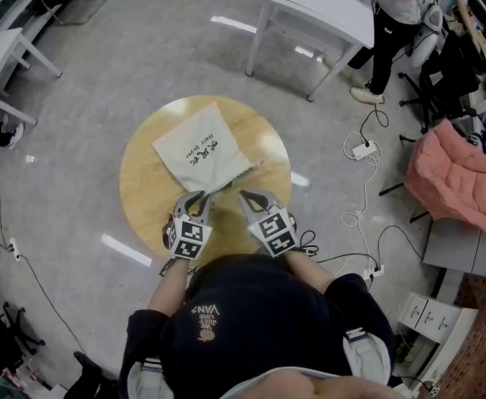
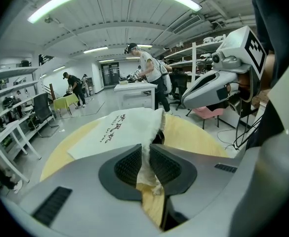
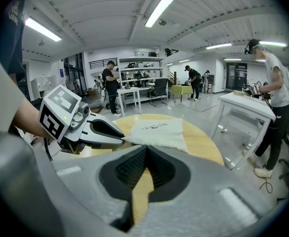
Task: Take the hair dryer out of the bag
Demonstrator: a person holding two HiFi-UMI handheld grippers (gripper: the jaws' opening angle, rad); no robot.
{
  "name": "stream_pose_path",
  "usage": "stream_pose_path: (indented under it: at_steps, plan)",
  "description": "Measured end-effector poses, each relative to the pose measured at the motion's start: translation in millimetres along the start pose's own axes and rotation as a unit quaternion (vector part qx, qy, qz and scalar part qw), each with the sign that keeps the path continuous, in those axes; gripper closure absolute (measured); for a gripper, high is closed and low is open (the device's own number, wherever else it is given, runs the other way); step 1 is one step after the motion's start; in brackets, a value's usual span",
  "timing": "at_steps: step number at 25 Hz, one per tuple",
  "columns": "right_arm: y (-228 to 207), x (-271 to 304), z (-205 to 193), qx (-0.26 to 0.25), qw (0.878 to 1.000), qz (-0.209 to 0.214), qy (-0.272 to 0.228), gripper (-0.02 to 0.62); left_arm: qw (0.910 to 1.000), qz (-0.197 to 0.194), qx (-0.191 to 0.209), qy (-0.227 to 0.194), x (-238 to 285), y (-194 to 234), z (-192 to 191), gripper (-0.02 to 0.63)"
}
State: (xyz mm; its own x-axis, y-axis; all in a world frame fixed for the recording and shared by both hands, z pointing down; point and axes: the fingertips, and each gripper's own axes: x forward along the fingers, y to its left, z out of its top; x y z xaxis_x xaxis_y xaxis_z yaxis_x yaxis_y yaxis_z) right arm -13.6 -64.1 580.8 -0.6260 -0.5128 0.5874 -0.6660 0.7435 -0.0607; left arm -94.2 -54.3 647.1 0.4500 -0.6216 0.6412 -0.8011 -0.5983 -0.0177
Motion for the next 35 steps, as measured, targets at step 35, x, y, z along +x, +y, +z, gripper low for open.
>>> stream_pose_path:
  at_steps: [35]
  plan:
    - [7.4,67.7,0.2,-0.096,0.994,0.021,0.055,0.595,0.9998,-0.001,-0.015,-0.015,-9.0,41.1,12.6,0.574]
